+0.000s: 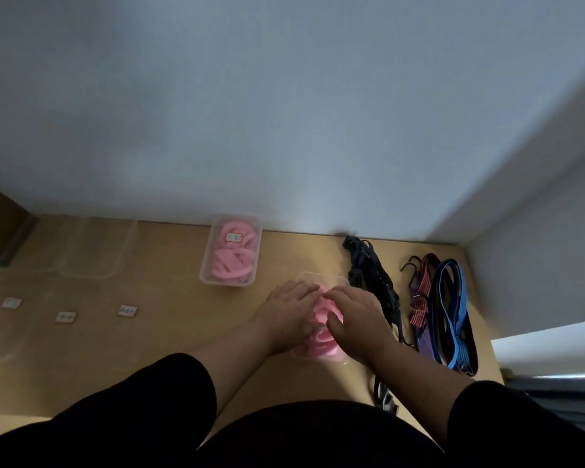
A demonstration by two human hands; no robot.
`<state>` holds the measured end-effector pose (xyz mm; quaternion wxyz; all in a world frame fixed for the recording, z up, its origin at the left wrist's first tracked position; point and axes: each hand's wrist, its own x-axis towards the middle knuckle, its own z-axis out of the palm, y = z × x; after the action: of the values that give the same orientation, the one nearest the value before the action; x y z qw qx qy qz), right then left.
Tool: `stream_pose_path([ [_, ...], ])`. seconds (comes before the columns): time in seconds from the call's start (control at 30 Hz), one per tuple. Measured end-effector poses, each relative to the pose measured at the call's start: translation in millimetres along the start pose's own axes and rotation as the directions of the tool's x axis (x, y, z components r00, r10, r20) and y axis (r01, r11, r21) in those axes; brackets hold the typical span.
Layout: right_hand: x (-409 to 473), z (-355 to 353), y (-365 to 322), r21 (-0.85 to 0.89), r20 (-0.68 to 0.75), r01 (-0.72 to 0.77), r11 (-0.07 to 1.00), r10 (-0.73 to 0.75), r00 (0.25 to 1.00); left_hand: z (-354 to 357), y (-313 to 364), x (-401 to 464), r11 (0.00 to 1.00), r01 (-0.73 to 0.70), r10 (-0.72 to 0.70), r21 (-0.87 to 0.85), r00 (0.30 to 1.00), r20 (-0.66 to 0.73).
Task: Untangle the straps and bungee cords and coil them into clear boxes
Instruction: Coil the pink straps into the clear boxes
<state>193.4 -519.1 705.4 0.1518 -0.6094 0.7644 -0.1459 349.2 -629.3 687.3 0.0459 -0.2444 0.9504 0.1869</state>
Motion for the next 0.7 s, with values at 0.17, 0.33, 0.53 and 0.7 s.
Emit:
stream_pose_path([
  [0.17, -7, -6, -12, 0.043, -0.030, -0.048, 0.998, 0.049, 0.998, -3, -4, -9, 0.999, -0.015, 0.014, -0.047, 1.000, -0.009],
  [0.33, -5, -9, -29, 0.014, -0.011, -0.008, 1.000, 0.008, 1.000, -8, -18, -26, 0.998, -0.014, 0.012, -0.064, 0.999, -0.037],
  [0.53, 23, -5, -75, -0.030, 0.008, 0.088, 0.996, -0.087, 0.996, -14, -57, -70, 0.991, 0.104, -0.114, -0.088, 0.987, -0.117],
  [0.7, 56, 21, -139, -0.034, 0.155, 0.199, 0.979, -0.192, 0.969, -13, -101, -134, 0.966, 0.234, -0.252, -0.110, 0.948, -0.193],
])
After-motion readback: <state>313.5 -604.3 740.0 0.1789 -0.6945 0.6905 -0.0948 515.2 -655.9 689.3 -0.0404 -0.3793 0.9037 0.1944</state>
